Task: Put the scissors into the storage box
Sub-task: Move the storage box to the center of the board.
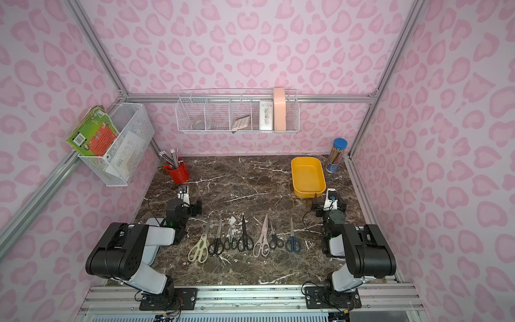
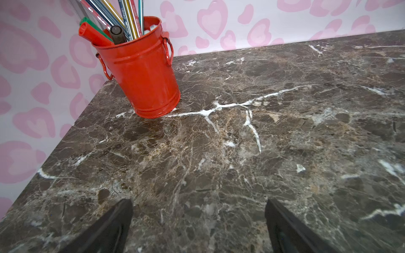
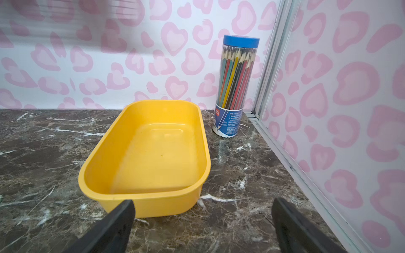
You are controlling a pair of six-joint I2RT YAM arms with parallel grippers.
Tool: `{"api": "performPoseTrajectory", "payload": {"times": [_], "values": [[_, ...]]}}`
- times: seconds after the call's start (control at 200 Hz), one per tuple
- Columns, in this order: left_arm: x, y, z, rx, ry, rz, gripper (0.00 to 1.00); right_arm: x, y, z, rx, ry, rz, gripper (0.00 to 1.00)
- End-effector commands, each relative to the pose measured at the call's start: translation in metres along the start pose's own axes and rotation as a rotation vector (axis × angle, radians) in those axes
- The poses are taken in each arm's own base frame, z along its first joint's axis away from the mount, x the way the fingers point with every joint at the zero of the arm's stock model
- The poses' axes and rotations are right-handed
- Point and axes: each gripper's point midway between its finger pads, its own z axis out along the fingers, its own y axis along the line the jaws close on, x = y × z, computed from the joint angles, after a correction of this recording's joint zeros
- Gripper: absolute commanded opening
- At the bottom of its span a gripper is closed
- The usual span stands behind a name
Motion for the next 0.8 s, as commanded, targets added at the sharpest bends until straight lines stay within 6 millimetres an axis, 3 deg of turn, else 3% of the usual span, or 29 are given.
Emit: {"api": "performPoseTrajectory", "payload": {"times": [0.0, 0.61, 0.69, 0.74, 0.795], "values": [[-0.005, 0.001, -0.001, -0.004, -0.018, 0.004, 0.99, -0.001, -0.001, 0.0, 0.003, -0.002, 0.004, 0.99], [-0.006, 0.001, -0.001, -0.003, -0.022, 0.001, 0.98, -0.003, -0.003, -0.001, -0.004, -0.011, 0.017, 0.99], [-0.024, -0.013, -0.007, 0.047, -0.051, 0.072, 0.9, -0.015, -0.005, 0.001, 0.061, 0.006, -0.004, 0.98], [-0.04, -0.026, -0.018, 0.077, -0.024, 0.142, 0.91, -0.029, 0.011, 0.008, 0.021, 0.034, -0.069, 0.96], [-0.072, -0.031, -0.034, 0.058, -0.004, 0.126, 0.94, -0.048, 0.036, 0.019, -0.057, 0.059, -0.078, 0.95]]}}
